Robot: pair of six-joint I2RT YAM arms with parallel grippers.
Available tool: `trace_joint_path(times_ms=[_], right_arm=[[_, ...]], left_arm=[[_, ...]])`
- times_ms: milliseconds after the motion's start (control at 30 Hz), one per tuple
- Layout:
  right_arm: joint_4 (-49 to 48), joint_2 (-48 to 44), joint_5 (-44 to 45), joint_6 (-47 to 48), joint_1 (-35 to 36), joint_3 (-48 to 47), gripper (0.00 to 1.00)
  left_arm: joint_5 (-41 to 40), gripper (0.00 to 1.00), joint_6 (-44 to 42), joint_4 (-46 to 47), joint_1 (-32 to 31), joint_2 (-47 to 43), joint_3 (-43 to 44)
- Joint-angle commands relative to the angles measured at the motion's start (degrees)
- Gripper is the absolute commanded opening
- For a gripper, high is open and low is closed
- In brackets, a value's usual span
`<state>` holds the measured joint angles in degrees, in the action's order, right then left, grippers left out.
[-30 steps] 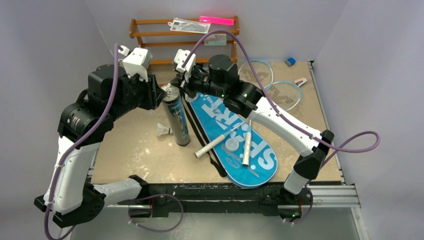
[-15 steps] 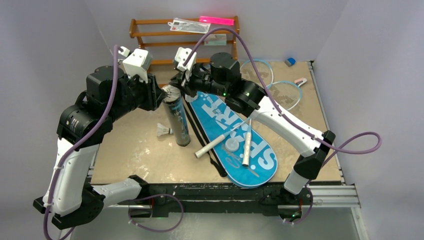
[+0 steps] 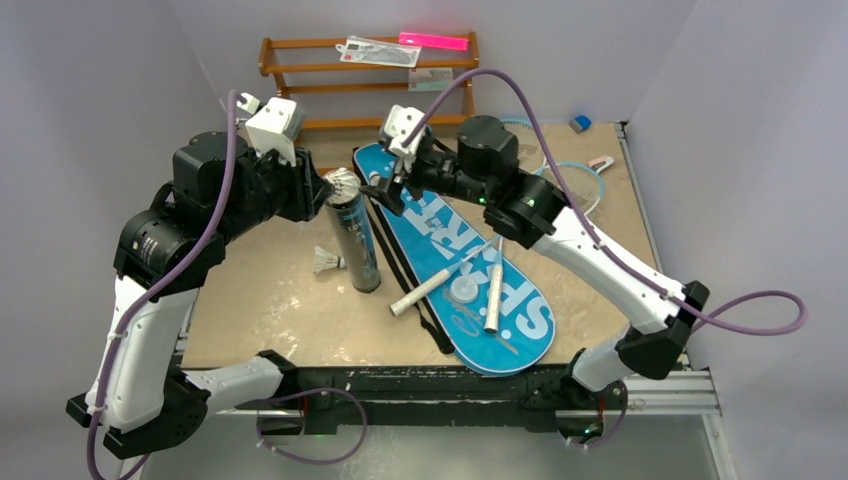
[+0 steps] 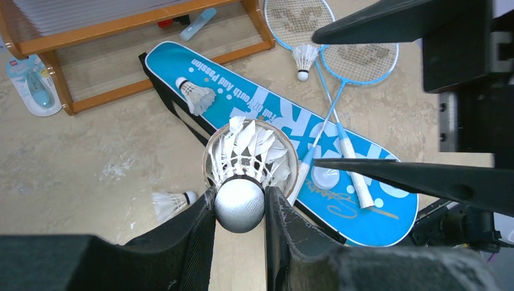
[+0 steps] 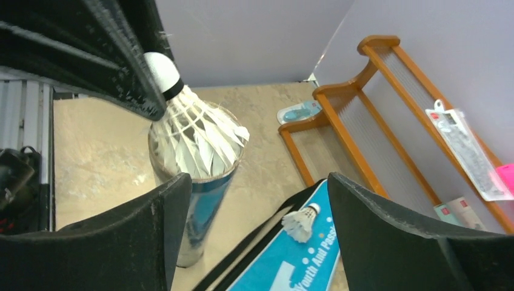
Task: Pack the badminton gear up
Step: Place the shuttlecock at the shuttle tube.
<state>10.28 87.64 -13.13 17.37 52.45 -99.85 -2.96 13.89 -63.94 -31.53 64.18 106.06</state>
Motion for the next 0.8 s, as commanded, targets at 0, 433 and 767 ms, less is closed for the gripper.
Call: trace_joint_path(times_ms=[0, 433, 767], right_arm=[[-3.11, -4.61, -6.78, 4.15, -0.6, 2.91, 0.94], [-2.62, 0.04, -17.81, 12.24, -0.31, 0.78, 0.99], [-4.53, 4.14, -12.69, 15.83, 2.31, -1.77, 0.99]], left_arm=[[0.31, 0.0, -0.75, 0.32, -0.06, 0.05, 0.27], [-0.12, 0.0, -0.55, 0.13, -0.1, -0.04, 0.61], [0.05, 0.0, -0.44, -0.22, -0.09, -0.02, 0.91]])
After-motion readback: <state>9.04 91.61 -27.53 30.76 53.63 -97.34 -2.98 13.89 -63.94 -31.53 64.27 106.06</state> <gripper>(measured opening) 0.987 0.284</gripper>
